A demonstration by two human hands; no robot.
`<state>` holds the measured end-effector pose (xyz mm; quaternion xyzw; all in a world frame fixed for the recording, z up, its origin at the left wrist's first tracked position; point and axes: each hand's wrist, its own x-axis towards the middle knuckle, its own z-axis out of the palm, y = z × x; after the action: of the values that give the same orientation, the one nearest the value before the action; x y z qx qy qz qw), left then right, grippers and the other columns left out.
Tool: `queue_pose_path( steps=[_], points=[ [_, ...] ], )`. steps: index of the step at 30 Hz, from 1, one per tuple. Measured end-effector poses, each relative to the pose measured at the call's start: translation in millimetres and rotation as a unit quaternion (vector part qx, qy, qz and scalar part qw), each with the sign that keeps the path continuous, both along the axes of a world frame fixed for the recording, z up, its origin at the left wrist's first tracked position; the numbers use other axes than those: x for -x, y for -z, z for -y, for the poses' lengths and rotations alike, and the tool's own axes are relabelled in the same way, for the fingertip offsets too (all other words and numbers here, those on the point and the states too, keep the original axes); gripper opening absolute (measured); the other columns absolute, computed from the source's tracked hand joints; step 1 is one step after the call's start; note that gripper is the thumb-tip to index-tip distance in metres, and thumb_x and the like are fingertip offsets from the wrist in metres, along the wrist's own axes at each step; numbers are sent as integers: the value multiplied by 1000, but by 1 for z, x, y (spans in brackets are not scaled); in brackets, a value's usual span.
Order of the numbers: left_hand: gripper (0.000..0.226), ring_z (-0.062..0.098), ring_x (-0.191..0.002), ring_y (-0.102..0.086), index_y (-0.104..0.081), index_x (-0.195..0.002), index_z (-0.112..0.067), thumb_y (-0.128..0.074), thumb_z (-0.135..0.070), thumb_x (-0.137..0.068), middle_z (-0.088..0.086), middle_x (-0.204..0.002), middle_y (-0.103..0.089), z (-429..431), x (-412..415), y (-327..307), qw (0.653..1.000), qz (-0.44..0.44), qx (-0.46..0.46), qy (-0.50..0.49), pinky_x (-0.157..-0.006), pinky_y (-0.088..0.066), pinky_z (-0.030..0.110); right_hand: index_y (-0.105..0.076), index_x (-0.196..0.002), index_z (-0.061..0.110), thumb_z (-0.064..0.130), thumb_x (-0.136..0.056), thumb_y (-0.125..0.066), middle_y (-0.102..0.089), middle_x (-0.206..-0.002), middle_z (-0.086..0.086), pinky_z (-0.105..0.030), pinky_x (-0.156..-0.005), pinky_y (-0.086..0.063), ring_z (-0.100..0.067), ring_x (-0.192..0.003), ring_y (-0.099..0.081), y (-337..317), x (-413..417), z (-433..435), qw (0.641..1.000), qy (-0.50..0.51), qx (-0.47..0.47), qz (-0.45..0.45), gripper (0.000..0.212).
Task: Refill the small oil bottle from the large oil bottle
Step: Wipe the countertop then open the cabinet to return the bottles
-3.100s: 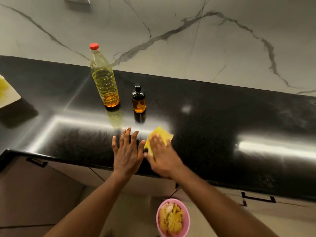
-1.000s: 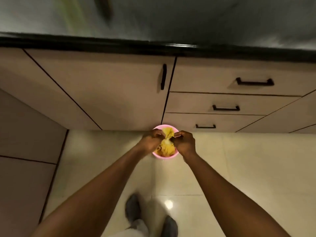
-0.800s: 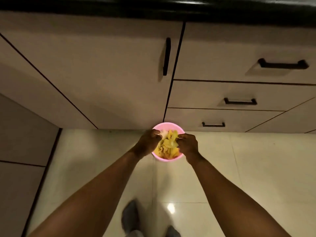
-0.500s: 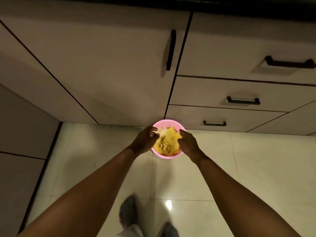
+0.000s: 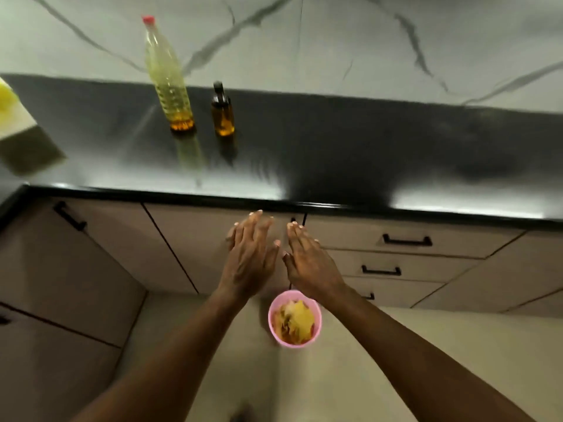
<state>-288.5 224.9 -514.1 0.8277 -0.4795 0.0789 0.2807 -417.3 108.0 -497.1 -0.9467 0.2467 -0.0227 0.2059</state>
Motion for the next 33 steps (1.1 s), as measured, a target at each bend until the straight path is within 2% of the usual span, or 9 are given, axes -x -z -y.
queue_pose_path(
  steps=[5, 9, 16, 19, 23, 27, 29, 31, 33],
  points=[
    [51, 28, -151, -36, -48, -149, -20, -44, -46, -106, 10, -160, -43, 12, -23, -121, 994, 61, 80, -33, -121, -26, 51, 0, -169, 10, 41, -115, -32, 2, -178, -10, -52, -134, -9, -23, -165, 4, -137, -29, 13, 990, -12, 107, 92, 70],
    [55, 28, -155, -29, -43, -154, -18, -44, -45, -106, 9, -164, -37, 24, -42, -221, 986, 104, 126, -21, -126, -19, 50, 11, -167, 10, 42, -115, -30, 14, -177, -9, -53, -133, 2, -22, -163, 14, -239, -48, 30, 972, -4, 192, 138, 73],
    [61, 30, -156, -29, -40, -157, -18, -38, -51, -105, 11, -167, -34, 61, -78, -380, 954, 223, 196, -34, -127, -16, 51, 12, -167, 12, 47, -113, -24, 15, -177, -8, -54, -133, -1, -23, -164, 13, -395, -84, 63, 931, 40, 276, 235, 74],
    [62, 32, -152, -36, -43, -155, -17, -44, -52, -104, 12, -164, -38, 76, -102, -438, 931, 284, 222, -52, -125, -22, 53, 10, -168, 14, 51, -109, -18, 13, -178, -8, -53, -133, 1, -25, -164, 11, -451, -99, 75, 904, 59, 315, 282, 76],
    [61, 34, -140, -48, -46, -150, -16, -50, -52, -101, 13, -156, -47, 95, -131, -495, 911, 317, 257, -67, -116, -38, 51, 4, -169, 12, 42, -114, -32, 8, -178, -8, -53, -133, 0, -26, -165, 8, -517, -117, 91, 878, 77, 352, 316, 72],
    [58, 34, -120, -56, -48, -146, -15, -61, -39, -95, 12, -142, -56, 111, -157, -522, 913, 282, 292, -52, -97, -51, 49, -13, -169, 12, 30, -110, -51, -9, -178, -11, -58, -130, -21, -35, -163, -14, -556, -138, 111, 851, 107, 386, 341, 72],
    [53, 33, -115, -55, -51, -142, -16, -65, -31, -93, 9, -135, -57, 121, -170, -524, 918, 232, 320, -34, -91, -51, 47, -25, -166, 13, 36, -103, -66, -24, -174, -14, -58, -122, -33, -39, -156, -31, -564, -149, 122, 837, 122, 401, 351, 79],
    [43, 32, -114, -54, -55, -132, -17, -66, -25, -91, 5, -128, -58, 139, -188, -521, 916, 151, 369, -35, -88, -49, 44, -35, -161, 13, 41, -97, -75, -37, -166, -17, -56, -115, -42, -40, -147, -42, -566, -163, 138, 830, 122, 407, 360, 81],
    [28, 31, -111, -58, -59, -118, -14, -68, -24, -93, 5, -120, -61, 162, -205, -515, 906, 4, 420, -51, -85, -49, 40, -43, -155, 12, 38, -94, -79, -45, -157, -19, -53, -108, -49, -39, -137, -50, -564, -180, 157, 828, 121, 399, 375, 76]
  ],
)
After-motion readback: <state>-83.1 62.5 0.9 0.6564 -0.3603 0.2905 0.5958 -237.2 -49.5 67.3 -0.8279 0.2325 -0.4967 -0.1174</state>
